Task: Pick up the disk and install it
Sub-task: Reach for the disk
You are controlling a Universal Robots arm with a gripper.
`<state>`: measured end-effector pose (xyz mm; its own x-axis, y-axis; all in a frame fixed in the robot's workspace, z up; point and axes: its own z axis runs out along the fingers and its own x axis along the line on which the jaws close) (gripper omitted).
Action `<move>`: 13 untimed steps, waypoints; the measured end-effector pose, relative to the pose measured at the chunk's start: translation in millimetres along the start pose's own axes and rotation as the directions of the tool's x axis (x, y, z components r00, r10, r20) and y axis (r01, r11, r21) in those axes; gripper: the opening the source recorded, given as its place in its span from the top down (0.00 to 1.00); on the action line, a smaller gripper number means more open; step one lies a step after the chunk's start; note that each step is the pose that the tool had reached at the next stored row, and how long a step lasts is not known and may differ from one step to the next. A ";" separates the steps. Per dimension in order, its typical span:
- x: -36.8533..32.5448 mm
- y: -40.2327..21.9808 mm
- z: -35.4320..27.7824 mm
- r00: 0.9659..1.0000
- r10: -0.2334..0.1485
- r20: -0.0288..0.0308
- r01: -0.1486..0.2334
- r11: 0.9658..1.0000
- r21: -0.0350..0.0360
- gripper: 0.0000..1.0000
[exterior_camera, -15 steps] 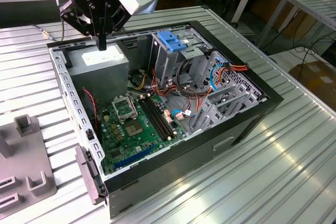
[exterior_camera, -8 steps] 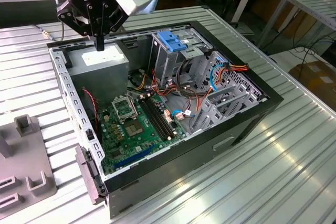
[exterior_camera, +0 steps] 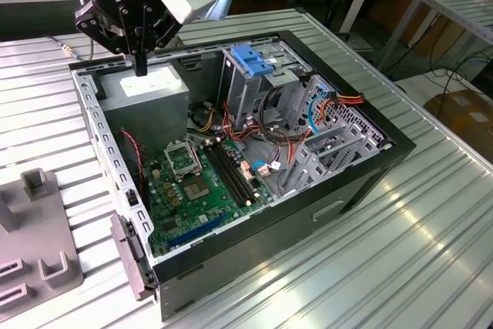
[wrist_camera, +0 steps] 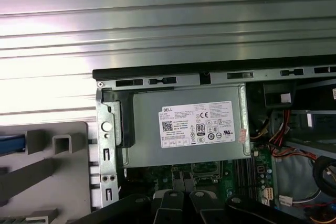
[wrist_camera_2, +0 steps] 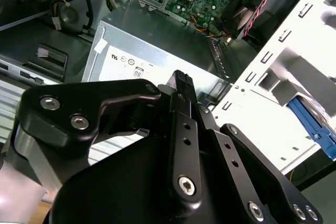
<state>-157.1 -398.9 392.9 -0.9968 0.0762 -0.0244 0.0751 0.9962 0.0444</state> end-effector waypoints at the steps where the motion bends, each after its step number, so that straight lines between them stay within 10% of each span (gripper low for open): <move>1: 1.3 -0.1 0.0 1.000 0.000 0.000 0.000 1.000 0.000 0.90; 13: 12.2 -0.9 -0.2 1.000 0.000 0.000 0.000 1.000 0.000 0.90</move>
<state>-169.4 -398.9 392.8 -0.9968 0.0762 -0.0245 0.0751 0.9962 0.0444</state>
